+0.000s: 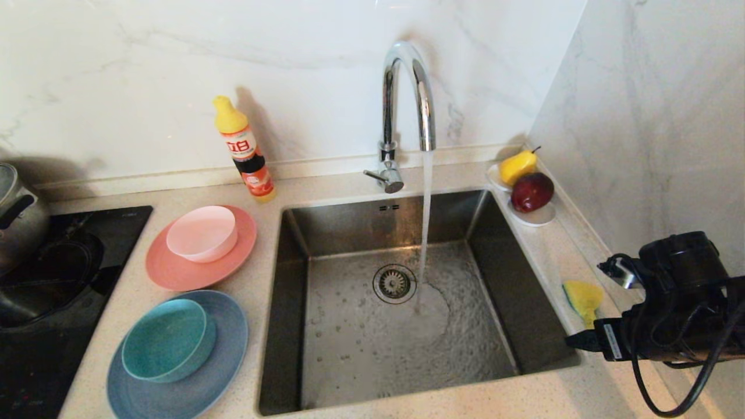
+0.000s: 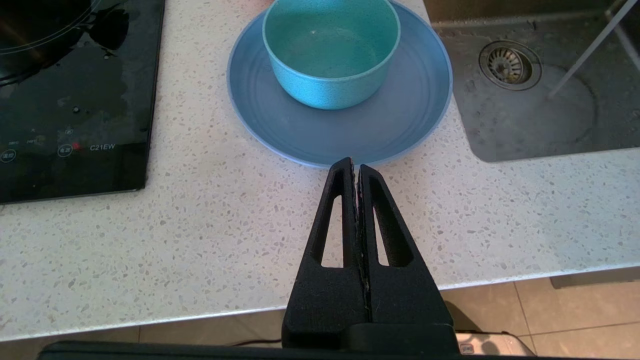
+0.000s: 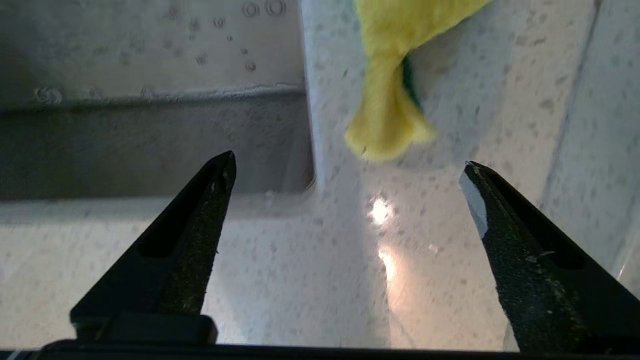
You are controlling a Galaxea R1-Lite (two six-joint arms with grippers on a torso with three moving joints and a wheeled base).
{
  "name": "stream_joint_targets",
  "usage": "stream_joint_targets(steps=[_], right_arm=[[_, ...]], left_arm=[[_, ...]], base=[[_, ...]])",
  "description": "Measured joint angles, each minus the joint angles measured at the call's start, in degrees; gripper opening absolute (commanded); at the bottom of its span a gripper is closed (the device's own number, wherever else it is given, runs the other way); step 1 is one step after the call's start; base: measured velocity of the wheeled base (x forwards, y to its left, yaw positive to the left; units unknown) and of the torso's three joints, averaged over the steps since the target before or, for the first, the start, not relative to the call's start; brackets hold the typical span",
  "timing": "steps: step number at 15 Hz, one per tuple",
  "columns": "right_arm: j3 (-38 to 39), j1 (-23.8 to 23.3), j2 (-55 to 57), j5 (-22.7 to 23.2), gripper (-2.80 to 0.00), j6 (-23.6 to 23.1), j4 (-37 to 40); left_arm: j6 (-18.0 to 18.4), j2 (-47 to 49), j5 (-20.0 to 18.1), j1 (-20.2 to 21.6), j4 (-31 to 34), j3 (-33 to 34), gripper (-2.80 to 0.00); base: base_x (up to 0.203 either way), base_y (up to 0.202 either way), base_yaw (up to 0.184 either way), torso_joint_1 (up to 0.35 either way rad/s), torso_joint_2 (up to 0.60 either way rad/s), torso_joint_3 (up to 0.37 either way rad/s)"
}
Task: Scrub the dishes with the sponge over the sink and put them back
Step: Pick up a bowl and the sponge
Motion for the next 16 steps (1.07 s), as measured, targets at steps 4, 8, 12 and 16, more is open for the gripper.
stream_joint_targets(steps=[4,8,12,16], right_arm=[[-1.92,-1.49,2.10,0.09,0.00,0.00,0.04],[-3.09,-2.09,3.06,0.09,0.00,0.06,0.08],[-4.87,-2.52,3.84,0.09,0.00,0.26,0.48],[-5.30,-2.74,4.51,0.13,-2.80,0.26,0.43]], left_arm=[[0.02,0.00,0.00,0.00,-0.02,0.00,-2.80],[0.03,0.00,0.00,0.00,-0.02,0.00,-2.80],[0.05,0.01,-0.02,0.00,-0.02,0.00,-2.80],[0.02,0.01,0.00,0.00,-0.02,0.00,-2.80]], base=[[0.000,0.000,0.000,0.000,0.00,0.000],[0.000,0.000,0.000,0.000,0.00,0.000],[0.000,0.000,0.000,0.000,0.00,0.000],[0.000,0.000,0.000,0.000,0.00,0.000]])
